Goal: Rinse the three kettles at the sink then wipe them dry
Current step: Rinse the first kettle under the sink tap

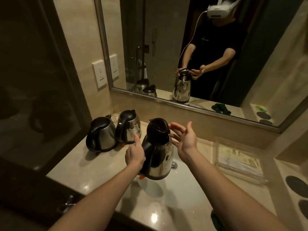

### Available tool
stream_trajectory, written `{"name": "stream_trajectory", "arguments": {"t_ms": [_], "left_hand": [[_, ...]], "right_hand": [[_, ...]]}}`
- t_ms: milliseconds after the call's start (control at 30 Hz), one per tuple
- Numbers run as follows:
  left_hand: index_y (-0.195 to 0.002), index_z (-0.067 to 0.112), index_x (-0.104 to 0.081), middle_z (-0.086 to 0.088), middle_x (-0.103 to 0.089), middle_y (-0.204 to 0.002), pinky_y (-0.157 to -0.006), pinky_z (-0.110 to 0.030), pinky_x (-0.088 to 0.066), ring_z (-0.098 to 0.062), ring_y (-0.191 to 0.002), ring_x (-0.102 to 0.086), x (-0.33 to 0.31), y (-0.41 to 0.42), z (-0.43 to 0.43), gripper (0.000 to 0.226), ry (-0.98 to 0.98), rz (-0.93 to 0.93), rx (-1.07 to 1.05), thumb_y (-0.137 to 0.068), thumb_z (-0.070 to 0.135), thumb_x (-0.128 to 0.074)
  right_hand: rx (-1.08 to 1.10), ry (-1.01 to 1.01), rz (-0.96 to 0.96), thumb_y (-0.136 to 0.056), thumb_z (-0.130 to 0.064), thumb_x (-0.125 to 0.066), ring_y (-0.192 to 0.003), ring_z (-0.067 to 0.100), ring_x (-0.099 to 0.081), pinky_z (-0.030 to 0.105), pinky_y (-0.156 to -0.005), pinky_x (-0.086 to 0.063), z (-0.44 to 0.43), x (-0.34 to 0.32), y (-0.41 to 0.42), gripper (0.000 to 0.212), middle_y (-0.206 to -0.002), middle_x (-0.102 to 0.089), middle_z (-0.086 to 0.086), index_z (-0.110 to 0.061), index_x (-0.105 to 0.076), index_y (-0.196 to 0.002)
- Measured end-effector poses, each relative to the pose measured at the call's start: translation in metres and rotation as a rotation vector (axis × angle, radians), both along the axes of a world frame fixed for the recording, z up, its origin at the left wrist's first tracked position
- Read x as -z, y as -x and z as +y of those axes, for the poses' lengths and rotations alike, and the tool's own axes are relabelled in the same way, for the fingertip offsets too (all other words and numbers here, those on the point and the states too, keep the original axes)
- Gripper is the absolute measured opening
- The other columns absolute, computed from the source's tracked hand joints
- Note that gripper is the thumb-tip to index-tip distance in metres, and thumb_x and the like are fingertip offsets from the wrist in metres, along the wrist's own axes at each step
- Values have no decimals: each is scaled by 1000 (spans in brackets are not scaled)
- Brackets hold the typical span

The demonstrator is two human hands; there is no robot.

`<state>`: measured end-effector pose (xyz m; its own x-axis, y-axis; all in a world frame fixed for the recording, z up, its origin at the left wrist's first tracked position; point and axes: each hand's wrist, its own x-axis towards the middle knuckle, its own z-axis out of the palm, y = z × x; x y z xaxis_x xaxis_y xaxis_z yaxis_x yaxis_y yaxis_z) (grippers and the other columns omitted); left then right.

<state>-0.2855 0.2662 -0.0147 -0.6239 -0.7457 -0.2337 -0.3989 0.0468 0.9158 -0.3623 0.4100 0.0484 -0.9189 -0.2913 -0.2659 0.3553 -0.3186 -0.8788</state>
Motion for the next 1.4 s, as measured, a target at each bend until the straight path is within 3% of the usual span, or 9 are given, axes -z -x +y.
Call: {"name": "stream_trajectory", "arguments": {"t_ms": [167,533,700,833,900,1033,1167,1267,1400], "left_hand": [[-65,14,-50,-5,-53,-63,-66,-32,-46,-24,-67,-61,13,17,-5,70,-23,-10,62,-97,71,-25],[-62,17,-50,-4,-55,-61,-67,-33,-44,-24,-65,-60,53,42,-16,69,-120,-170,-9,-99,68,-22],[-82,10,-67,-10,-63,-67,-76,-40,-52,-26,-68,-64,82,51,-22,76,-142,-253,12,-98,69,-21],[-119,1,-66,-21,-72,-104,-90,-46,-54,-37,-96,-70,99,62,-26,88,-145,-262,7,-96,73,-21],[-122,1,-65,-22,-71,-106,-78,-41,-57,-34,-84,-71,103,68,-28,85,-170,-256,-6,-97,71,-23],[-119,2,-67,-13,-66,-74,-53,-28,-41,-20,-56,-59,104,77,-32,80,-209,-281,-27,-99,67,-26],[-110,-2,-67,-3,-55,-64,-59,-31,-45,-22,-61,-59,113,85,-35,77,-225,-287,-56,-100,65,-30],[-82,13,-68,-5,-58,-65,-73,-41,-52,-25,-69,-61,115,93,-35,67,-247,-280,-80,-98,67,-32],[-66,14,-58,-6,-56,-60,-62,-34,-45,-25,-63,-60,121,102,-38,64,-271,-260,-114,-98,65,-35]], "right_hand": [[-59,76,-22,-98,-60,-21,-61,18,-46,30,-61,-32,-5,1,21,72,-104,-70,20,-5,-67,-103],[-67,-64,-93,-98,-60,-23,-56,17,-45,24,-47,-30,-30,36,63,72,-100,-70,20,-3,-66,-110],[-66,-422,-90,-99,-58,-23,-74,18,-49,29,-62,-38,-27,65,90,66,-111,-63,14,-13,-71,-105],[-153,-619,-93,-99,-59,-21,-108,27,-48,42,-90,-42,-26,82,108,63,-133,-50,13,-20,-68,-113],[-197,-660,-92,-99,-60,-20,-112,28,-45,44,-94,-41,-29,88,116,63,-141,-44,12,-22,-65,-120],[-249,-721,-82,-99,-59,-20,-118,30,-43,43,-95,-40,-40,98,132,61,-146,-41,10,-24,-63,-124],[-310,-736,-69,-99,-59,-19,-131,32,-38,46,-99,-37,-51,109,151,61,-150,-38,6,-25,-62,-126],[-326,-734,-69,-99,-60,-18,-133,33,-36,48,-102,-35,-60,117,169,62,-151,-37,6,-24,-59,-130],[-347,-707,-78,-99,-59,-19,-135,32,-35,51,-105,-34,-68,126,187,61,-151,-36,4,-25,-55,-135]]}}
